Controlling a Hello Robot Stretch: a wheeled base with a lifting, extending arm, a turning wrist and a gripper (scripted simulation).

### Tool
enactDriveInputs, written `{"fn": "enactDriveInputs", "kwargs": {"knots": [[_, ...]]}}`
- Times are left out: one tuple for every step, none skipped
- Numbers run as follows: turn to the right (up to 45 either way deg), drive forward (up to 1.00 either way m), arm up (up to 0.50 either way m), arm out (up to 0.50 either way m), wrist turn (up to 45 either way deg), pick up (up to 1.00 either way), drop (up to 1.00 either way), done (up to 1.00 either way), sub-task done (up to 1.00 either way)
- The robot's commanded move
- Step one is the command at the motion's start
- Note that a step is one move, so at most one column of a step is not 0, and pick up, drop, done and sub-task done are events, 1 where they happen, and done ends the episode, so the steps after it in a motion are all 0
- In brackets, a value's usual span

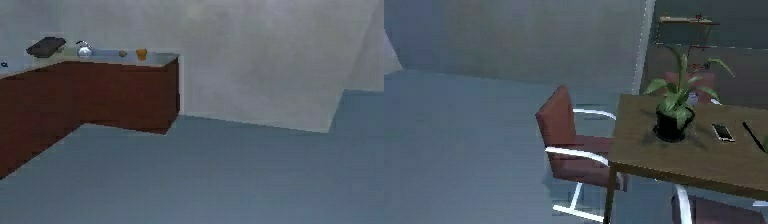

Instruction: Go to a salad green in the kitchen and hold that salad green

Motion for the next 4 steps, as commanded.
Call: {"fn": "enactDriveInputs", "kwargs": {"knots": [[-45.0, 0.00, 0.00, 0.00, 0.0, 0.00, 0.00, 0.00, 0.00], [-12.0, 0.00, 0.00, 0.00, 0.0, 0.00, 0.00, 0.00, 0.00], [0.0, 0.10, 0.00, 0.00, 0.0, 0.00, 0.00, 0.00, 0.00], [45.0, 0.00, 0.00, 0.00, 0.0, 0.00, 0.00, 0.00, 0.00]]}}
